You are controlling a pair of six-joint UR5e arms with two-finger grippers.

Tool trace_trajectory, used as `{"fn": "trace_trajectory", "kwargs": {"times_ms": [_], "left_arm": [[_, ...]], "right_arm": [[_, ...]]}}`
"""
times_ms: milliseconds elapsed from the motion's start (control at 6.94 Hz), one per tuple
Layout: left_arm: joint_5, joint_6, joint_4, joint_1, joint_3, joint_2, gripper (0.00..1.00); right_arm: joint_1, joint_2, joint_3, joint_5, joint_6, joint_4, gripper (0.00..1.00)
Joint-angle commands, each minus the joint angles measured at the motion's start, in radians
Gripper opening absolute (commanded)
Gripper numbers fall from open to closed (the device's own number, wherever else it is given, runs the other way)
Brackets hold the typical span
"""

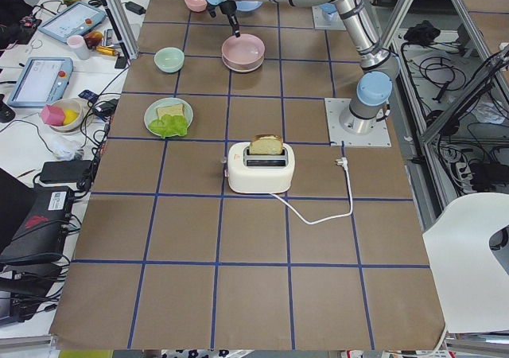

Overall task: Stack three plates with pink and blue
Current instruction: 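Lower the pink plate onto the cream plate and open the left gripper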

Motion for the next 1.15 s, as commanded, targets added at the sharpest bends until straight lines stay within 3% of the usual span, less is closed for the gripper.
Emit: {"fn": "trace_trajectory", "kwargs": {"times_ms": [0,1008], "left_arm": [[0.003,-0.003,-0.019,-0.001,-0.002,-0.006,0.01],[0.000,-0.011,-0.009,0.004,0.008,-0.030,0.02]], "right_arm": [[0.000,-0.002,-0.003,-0.002,0.000,0.003,0.00],[0.007,-0.003,-0.005,0.008,0.000,0.000,0.00]]}}
